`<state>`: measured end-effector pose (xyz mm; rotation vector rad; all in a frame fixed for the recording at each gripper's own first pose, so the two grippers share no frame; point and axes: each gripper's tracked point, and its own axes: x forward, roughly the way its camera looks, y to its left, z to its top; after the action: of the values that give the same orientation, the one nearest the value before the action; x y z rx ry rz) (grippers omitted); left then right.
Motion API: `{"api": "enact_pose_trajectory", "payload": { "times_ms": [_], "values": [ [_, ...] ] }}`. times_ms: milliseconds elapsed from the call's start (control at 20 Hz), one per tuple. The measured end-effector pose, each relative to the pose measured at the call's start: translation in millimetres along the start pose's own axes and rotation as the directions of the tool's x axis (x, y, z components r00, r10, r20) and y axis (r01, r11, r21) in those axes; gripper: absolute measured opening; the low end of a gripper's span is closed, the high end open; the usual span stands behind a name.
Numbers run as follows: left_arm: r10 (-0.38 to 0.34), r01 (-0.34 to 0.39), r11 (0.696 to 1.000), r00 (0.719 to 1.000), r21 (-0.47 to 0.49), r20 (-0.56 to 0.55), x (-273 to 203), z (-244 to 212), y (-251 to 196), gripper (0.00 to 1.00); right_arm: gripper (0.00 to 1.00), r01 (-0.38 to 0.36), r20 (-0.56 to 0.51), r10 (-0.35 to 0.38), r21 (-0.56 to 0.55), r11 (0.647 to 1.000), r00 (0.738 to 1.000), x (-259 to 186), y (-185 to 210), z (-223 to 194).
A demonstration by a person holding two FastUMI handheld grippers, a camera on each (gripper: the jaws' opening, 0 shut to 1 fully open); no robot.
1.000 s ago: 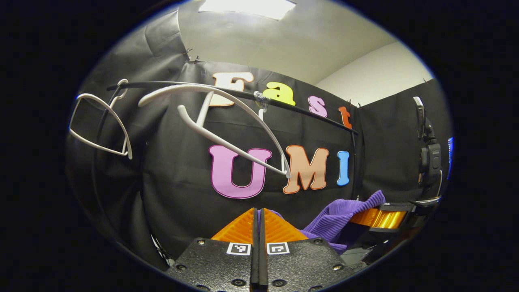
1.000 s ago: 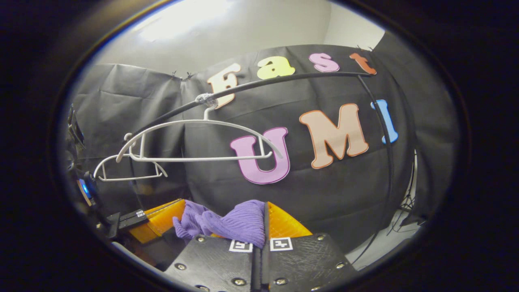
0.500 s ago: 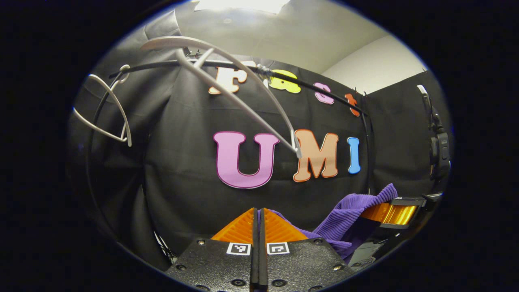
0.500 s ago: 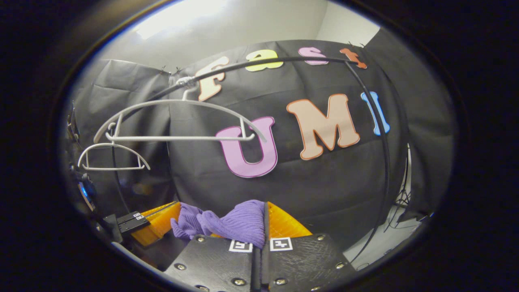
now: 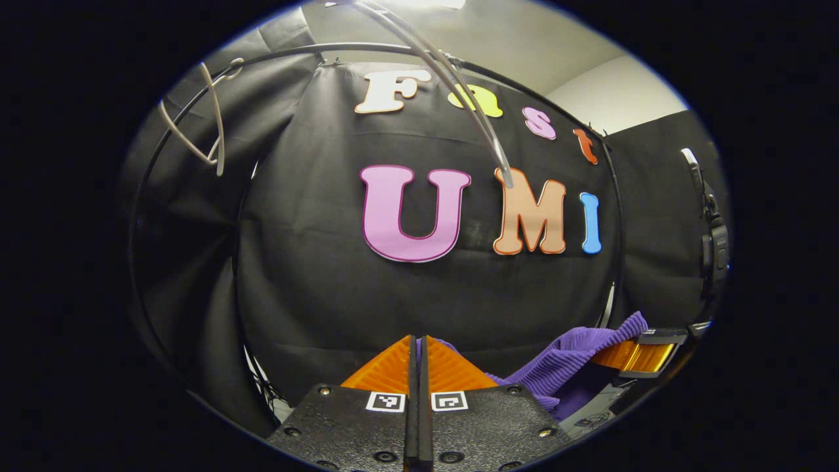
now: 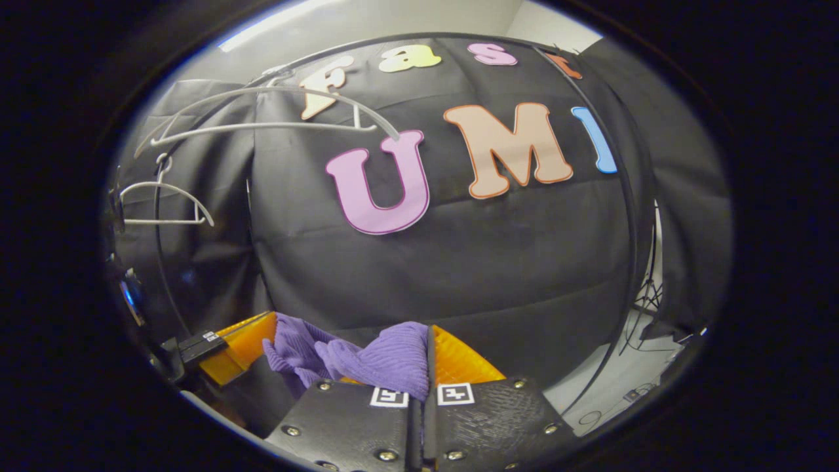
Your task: Grasp the clothes on the hanger with both hands and then place them into the laundry hamper below.
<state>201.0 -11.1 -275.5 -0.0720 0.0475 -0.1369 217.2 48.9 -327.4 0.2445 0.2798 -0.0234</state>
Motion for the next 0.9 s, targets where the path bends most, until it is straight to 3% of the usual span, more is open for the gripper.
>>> {"api": "enact_pose_trajectory", "payload": {
  "times_ms": [250,450,600,750,800,850,900],
  "values": [
    [0.008,-0.008,1.0,1.0,-0.009,-0.029,3.1,-51.4,-3.4,0.0,0.05,0.04,-0.057,-0.041,-0.02,0.999,0.998,16.3,-24.2,-57.1],
    [0.014,-0.016,1.0,0.992,-0.017,-0.123,6.4,-101.0,-3.2,0.0,0.07,0.079,-0.168,-0.084,-0.036,0.996,0.982,24.2,-43.6,-107.0],
    [0.018,-0.02,1.0,0.974,-0.008,-0.225,8.9,-136.9,-2.0,0.01,0.07,0.139,-0.29,-0.141,-0.029,0.99,0.947,27.6,-63.3,-152.6],
    [-0.007,0.008,1.0,0.965,0.003,-0.263,8.2,-150.5,-5.4,0.01,0.05,0.159,-0.406,-0.152,-0.015,0.987,0.901,28.3,-68.1,-186.7],
    [-0.024,0.025,1.0,0.959,-0.001,-0.283,7.3,-157.2,-10.1,0.04,0.09,0.155,-0.429,-0.143,-0.008,0.988,0.892,25.9,-67.6,-195.4],
    [-0.023,0.024,1.0,0.955,-0.003,-0.295,6.7,-160.8,-10.3,0.17,0.09,0.157,-0.435,-0.144,-0.006,0.988,0.889,25.7,-68.0,-195.1],
    [-0.024,0.024,1.0,0.953,-0.005,-0.303,5.5,-161.9,-8.2,0.3,0.19,0.149,-0.427,-0.131,0.009,0.989,0.895,23.2,-64.5,-190.3]
  ]
}}
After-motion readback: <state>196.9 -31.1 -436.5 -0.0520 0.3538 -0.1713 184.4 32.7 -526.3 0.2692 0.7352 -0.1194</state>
